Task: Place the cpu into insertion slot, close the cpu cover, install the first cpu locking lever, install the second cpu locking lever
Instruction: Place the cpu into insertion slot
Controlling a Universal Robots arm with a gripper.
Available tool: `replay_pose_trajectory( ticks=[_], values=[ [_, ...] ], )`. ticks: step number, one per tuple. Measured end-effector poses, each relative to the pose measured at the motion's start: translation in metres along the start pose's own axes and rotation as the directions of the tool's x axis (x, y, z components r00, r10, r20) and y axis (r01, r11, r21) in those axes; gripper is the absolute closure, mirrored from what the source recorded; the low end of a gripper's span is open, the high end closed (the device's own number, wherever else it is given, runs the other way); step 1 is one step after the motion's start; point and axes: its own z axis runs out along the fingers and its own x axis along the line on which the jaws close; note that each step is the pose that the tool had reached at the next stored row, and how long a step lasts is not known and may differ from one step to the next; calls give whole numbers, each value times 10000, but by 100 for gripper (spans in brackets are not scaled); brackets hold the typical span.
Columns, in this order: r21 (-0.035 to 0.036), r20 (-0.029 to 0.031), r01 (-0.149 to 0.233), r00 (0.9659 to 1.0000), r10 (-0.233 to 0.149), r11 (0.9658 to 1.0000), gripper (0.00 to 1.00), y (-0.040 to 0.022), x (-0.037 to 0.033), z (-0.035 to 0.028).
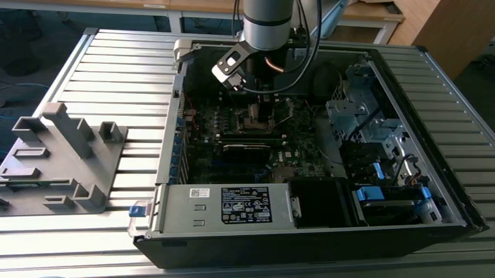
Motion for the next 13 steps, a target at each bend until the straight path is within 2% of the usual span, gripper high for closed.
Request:
replay_pose_trajectory(
  ticks=[2,5,7,11,13],
  values=[
    [0,-42,-3,10000,3,10000,46,0,0,0],
    [-12,-59,-4,10000,4,10000,46,-4,0,2],
    [-74,-85,-6,10000,5,10000,46,-15,-1,7],
    [-262,-147,1,9999,-5,9997,46,-46,0,25],
    [-271,-146,1,9999,-5,9996,46,-49,-1,27]
  ],
)
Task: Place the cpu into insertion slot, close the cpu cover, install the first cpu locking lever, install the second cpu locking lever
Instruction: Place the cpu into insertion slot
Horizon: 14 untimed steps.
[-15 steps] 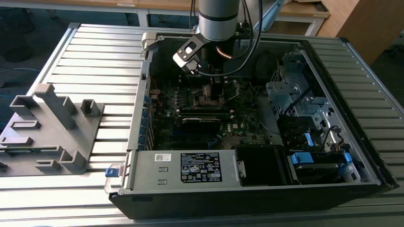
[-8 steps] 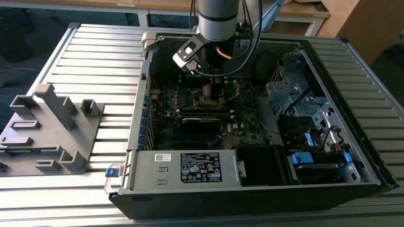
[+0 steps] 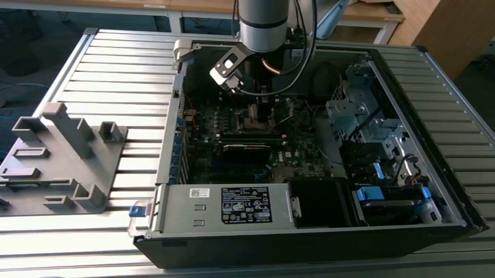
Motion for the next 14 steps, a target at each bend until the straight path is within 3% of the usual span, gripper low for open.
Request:
replay_pose_trajectory(
  ticks=[9,14],
  values=[
    [20,-1,-1,10000,1,10000,46,-1,0,8],
    [20,-37,4,10000,-4,10000,46,-2,-1,10]
  ],
)
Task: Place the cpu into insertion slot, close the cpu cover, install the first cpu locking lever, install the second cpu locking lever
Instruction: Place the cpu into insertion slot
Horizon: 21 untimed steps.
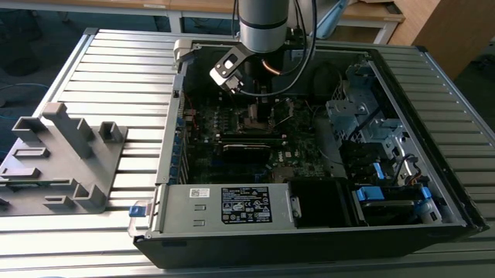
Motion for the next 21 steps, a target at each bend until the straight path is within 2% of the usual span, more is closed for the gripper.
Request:
replay_pose_trajectory(
  ticks=[21],
  values=[
    [-1,-6,27,10000,-27,10000,46,1,1,-7]
  ],
)
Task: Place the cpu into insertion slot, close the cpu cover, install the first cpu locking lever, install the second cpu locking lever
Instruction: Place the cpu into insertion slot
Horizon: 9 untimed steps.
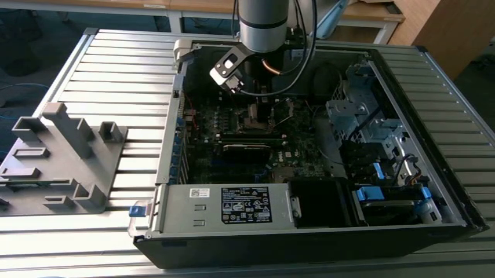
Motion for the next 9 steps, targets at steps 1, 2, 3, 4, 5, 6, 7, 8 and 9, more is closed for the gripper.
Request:
replay_pose_trajectory(
  ticks=[1,2,3,4,5,6,7,8,9],
  values=[
    [0,0,0,10000,0,10000,46,0,0,0],
    [0,0,0,10000,0,10000,46,0,0,0],
    [0,0,0,10000,0,10000,46,0,0,0],
    [0,1,0,10000,0,10000,46,0,0,-1],
    [0,1,0,10000,0,10000,46,0,0,-1],
    [0,1,1,10000,-1,10000,46,0,0,-1],
    [2,-4,0,10000,0,10000,46,0,2,-1],
    [2,-15,0,10000,0,10000,46,-1,6,-1],
    [1,-23,1,10000,-1,10000,46,-4,12,1]
  ],
)
